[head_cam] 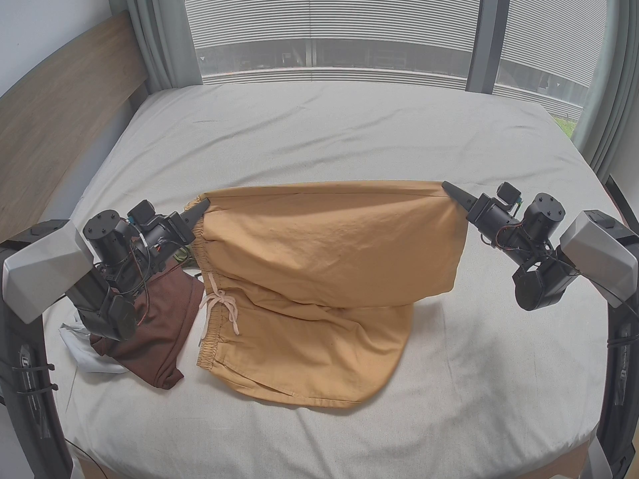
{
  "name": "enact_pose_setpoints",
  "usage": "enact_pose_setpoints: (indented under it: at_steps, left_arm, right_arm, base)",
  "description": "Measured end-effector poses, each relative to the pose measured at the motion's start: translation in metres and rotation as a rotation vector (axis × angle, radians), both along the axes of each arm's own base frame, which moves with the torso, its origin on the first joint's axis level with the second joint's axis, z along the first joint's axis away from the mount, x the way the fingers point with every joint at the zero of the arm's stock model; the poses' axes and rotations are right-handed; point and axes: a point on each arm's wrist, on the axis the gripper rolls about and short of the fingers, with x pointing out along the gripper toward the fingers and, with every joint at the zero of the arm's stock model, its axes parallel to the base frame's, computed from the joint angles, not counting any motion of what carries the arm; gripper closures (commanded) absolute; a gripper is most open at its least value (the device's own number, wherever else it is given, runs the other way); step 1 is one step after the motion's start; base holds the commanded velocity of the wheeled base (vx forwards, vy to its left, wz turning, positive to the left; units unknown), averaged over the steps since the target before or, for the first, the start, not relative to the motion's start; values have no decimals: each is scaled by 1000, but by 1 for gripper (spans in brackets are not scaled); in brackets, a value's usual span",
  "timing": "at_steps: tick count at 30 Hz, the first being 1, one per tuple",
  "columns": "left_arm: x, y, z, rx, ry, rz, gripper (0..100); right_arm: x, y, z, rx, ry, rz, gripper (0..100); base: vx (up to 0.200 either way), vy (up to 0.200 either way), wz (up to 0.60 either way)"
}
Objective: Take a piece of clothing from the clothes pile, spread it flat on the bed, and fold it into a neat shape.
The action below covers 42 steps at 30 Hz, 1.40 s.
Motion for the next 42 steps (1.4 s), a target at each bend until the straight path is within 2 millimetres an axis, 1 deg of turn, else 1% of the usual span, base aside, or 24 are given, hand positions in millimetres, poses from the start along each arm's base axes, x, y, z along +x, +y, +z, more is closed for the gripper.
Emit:
enact_pose_setpoints:
  at_steps: [13, 17, 21, 28, 29, 30, 31, 35, 38, 42]
  left_arm:
    - [24, -5, -18, -39, 2, 22, 100]
    - [28, -5, -24, -42, 8, 24, 100]
    - [31, -5, -27, -66, 23, 19, 100]
    - [36, -5, -28, -89, 21, 15, 100]
    - [36, -5, -28, -90, 21, 16, 100]
    - [37, -5, -28, -90, 21, 16, 100]
    - [37, -4, -28, -92, 22, 20, 0]
    - [38, -3, -29, -92, 21, 21, 0]
    - [40, -3, -28, -93, 13, 21, 0]
    - [46, -3, -29, -96, 7, 23, 0]
  right_arm:
    - [32, -2, -20, 2, -24, -10, 100]
    - [39, -2, -26, 1, -21, -12, 100]
    - [45, -1, -28, 2, -30, -12, 100]
    - [51, -1, -30, 1, -35, -13, 100]
    - [51, -1, -30, 1, -36, -13, 0]
    - [52, -1, -30, 1, -34, -13, 0]
    - [53, -1, -29, 2, -33, -17, 0]
    - [56, -1, -27, 4, -38, -23, 0]
    - [60, -1, -22, 10, -47, -37, 0]
    - [64, -8, -17, 14, -51, -69, 0]
  base:
    - [0, 0, 0]
    - [0, 0, 0]
    - [0, 0, 0]
    - [0, 0, 0]
    - [0, 0, 0]
    - [0, 0, 0]
    - [0, 0, 0]
    - [0, 0, 0]
    - [0, 0, 0]
    - [0, 0, 0]
